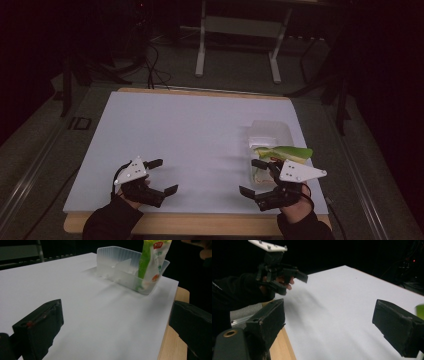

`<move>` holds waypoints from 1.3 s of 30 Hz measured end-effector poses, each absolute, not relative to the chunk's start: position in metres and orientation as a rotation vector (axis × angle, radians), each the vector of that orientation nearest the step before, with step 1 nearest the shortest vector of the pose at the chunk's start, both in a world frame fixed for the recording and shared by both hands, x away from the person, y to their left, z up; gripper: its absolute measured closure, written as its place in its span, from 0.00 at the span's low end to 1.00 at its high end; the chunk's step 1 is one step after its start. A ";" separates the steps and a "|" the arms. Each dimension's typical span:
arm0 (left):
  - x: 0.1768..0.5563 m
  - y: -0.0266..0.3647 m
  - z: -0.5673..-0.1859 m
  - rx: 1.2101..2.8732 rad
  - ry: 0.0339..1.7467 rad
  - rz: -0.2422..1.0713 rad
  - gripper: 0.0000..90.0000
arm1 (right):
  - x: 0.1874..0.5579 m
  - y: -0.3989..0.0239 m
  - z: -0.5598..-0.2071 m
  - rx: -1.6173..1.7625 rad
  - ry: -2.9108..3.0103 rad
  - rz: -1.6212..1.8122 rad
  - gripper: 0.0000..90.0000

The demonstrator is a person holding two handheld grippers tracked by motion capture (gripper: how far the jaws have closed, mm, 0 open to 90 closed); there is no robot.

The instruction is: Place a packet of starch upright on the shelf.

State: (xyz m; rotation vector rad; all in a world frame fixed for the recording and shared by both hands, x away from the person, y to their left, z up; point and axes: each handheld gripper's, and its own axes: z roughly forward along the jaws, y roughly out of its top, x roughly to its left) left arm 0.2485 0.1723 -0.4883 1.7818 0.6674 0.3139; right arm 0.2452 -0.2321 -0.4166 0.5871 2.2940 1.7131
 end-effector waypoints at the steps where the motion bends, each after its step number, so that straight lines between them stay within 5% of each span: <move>1: 0.248 0.172 -0.488 1.782 0.667 0.314 0.00 | 0.245 -0.232 -0.417 0.587 2.294 1.713 0.12; 39: 0.245 0.170 -0.496 1.804 0.637 0.308 0.00 | 0.229 -0.270 -0.478 0.775 2.367 1.569 0.12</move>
